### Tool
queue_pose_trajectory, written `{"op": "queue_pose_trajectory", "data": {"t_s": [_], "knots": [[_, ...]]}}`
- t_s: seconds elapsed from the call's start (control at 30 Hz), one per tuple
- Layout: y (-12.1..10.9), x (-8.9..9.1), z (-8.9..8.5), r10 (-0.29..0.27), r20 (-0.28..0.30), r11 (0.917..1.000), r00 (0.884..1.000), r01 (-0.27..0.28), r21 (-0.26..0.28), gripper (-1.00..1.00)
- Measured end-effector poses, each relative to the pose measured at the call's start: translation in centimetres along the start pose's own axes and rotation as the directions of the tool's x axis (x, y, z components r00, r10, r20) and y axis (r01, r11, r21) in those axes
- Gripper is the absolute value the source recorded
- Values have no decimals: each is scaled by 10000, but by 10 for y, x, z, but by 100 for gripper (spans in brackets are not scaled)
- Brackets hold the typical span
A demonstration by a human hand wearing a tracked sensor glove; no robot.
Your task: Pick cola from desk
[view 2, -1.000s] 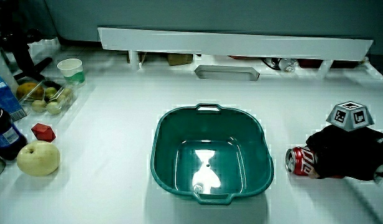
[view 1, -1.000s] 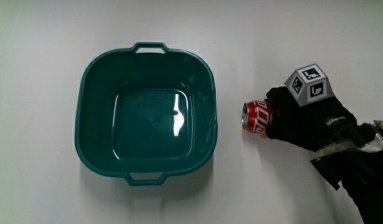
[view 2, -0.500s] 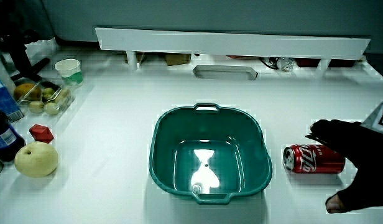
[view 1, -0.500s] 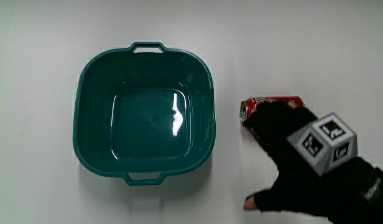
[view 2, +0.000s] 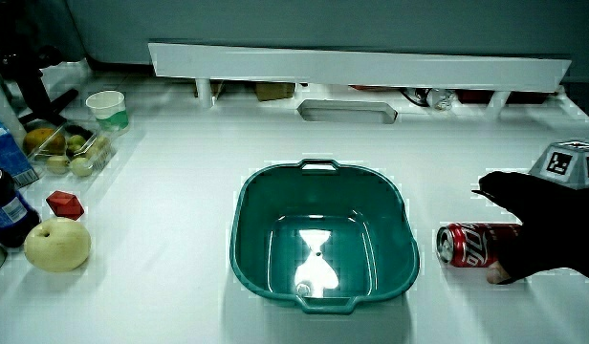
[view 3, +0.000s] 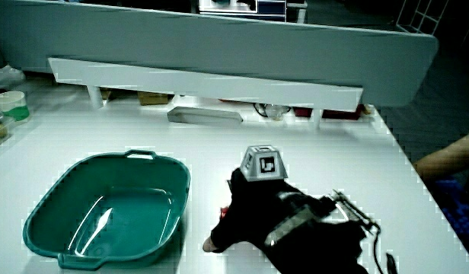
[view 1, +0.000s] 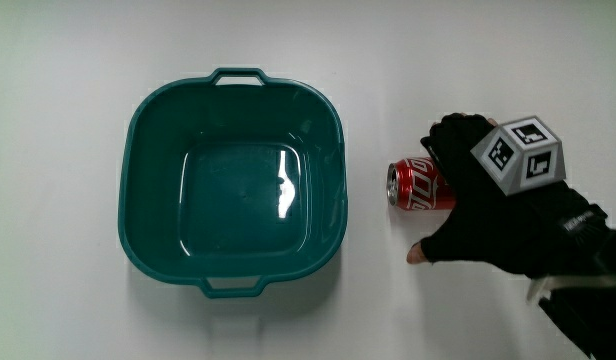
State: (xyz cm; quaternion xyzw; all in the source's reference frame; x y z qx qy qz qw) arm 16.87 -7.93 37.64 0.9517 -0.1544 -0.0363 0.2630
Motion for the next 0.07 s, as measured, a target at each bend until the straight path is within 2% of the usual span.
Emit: {"op": "queue_pose_trajectory", "data": {"t_s": [0.07], "knots": [[0,-4,11,17,-140,9995,9999,-13,331,100]]}}
